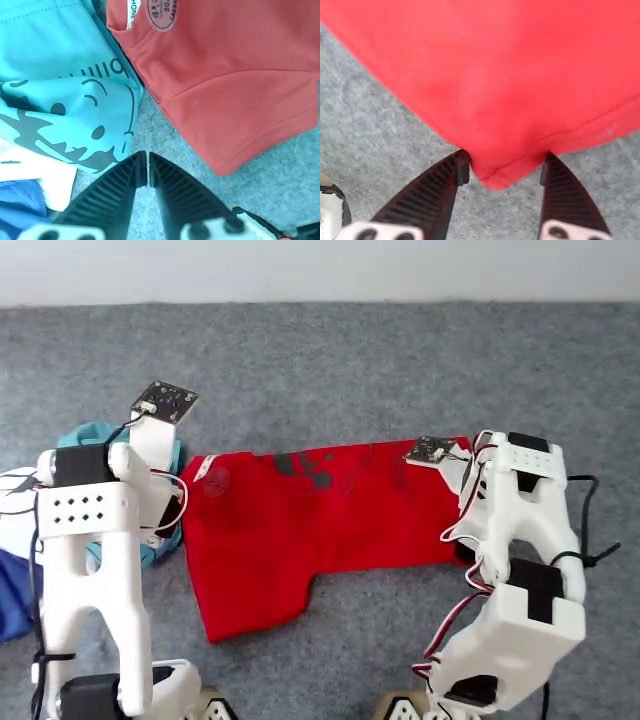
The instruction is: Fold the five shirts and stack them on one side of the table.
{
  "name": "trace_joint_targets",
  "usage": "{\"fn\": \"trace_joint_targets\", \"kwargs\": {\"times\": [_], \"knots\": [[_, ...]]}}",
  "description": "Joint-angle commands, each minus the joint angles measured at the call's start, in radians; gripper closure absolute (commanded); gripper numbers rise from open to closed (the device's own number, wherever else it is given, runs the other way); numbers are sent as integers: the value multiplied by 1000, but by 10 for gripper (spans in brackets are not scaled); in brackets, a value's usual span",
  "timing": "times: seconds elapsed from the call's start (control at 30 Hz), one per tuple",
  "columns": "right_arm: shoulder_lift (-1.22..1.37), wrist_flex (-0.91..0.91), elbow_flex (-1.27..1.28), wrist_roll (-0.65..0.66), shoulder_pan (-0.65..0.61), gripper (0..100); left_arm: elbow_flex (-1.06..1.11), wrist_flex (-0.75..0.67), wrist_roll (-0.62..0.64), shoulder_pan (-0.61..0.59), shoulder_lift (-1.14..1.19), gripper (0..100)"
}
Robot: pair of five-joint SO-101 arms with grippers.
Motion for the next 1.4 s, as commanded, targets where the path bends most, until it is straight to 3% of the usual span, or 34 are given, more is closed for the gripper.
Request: {"fn": "trace_joint_targets", "kwargs": {"times": [0.0, 0.23, 0.67, 1.17, 1.37], "knots": [[-87, 64, -17, 9, 18, 757, -8, 18, -2, 0, -37, 983], [-166, 173, -14, 55, 21, 757, -8, 17, -5, 3, -35, 983], [-122, -56, 89, 71, 25, 760, -8, 15, -6, 2, -35, 983], [-47, -114, 83, 72, 28, 989, -8, 14, -8, 0, -34, 983], [-101, -44, -25, 69, 59, 991, -12, 17, -8, 2, -37, 983]]}}
